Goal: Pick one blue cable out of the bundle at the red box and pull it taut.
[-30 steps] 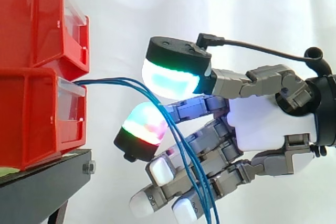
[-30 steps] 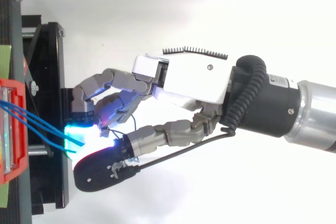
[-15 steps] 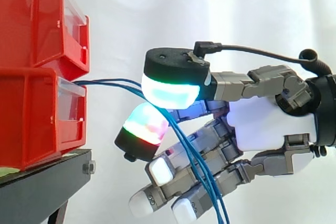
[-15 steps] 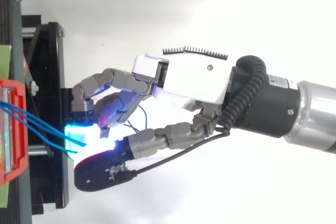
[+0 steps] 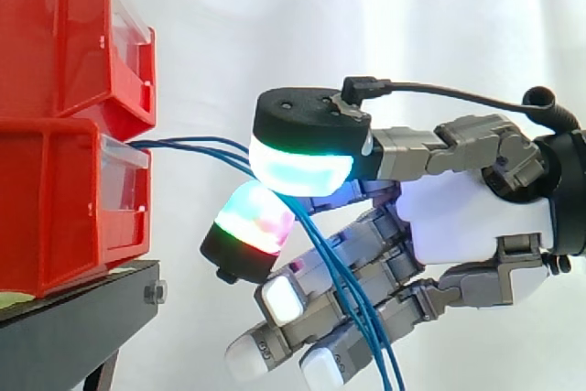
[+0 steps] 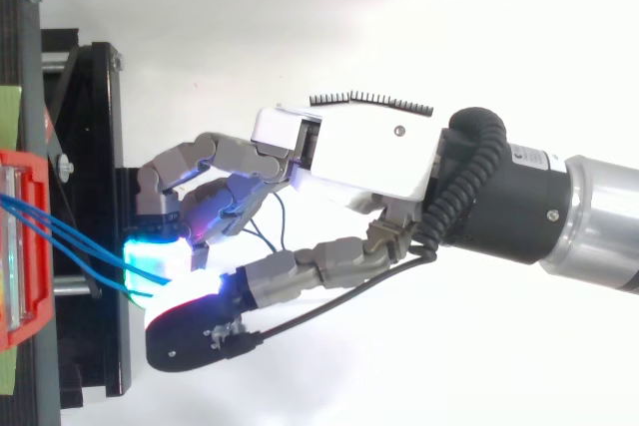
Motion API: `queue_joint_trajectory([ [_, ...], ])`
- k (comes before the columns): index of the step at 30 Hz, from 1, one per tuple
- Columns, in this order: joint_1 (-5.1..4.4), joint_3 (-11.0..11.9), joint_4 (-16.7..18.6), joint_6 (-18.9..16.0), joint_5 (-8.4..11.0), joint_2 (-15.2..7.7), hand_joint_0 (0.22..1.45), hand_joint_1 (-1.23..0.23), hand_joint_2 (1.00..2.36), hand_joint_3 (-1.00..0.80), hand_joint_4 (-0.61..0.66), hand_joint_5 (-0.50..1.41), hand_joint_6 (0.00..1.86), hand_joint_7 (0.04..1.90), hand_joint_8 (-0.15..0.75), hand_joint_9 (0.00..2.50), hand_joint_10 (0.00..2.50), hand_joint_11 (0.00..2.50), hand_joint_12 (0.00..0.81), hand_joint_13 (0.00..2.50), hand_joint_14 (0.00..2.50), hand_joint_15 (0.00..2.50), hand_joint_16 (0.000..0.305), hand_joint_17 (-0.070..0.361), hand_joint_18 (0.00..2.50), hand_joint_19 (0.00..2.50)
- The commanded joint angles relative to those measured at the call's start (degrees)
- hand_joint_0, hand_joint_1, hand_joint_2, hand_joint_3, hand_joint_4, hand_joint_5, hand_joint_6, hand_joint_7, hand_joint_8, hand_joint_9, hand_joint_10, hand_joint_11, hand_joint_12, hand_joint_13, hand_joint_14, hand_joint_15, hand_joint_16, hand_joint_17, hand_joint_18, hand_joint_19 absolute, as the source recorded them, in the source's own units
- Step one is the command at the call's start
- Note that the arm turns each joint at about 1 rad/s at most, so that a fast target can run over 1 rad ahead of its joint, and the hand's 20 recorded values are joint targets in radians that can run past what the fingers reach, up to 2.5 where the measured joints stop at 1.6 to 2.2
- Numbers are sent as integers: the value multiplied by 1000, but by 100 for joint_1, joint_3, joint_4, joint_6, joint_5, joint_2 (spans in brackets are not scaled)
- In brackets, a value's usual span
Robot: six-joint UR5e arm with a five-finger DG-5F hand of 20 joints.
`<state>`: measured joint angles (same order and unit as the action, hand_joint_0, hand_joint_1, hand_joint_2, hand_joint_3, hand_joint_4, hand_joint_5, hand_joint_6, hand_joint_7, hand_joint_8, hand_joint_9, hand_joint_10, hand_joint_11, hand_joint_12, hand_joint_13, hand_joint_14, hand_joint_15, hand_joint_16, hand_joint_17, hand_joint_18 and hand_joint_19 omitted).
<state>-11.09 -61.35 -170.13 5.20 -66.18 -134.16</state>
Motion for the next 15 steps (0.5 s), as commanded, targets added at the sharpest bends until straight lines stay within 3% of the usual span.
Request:
queue_joint_trajectory([
  [1,1,0,-2,-2,0,-5,693,-953,1018,-241,13,-186,871,1126,317,816,17,839,401,638,7,233,54,120,763,331],
  [11,1,0,-2,-10,0,4,803,-981,1000,-500,-5,-209,857,1078,258,720,15,798,392,575,6,191,52,118,716,261],
  [15,1,0,-2,-10,0,4,708,-1000,1000,-500,-4,-226,846,1025,247,676,16,790,392,560,6,186,52,118,718,259],
])
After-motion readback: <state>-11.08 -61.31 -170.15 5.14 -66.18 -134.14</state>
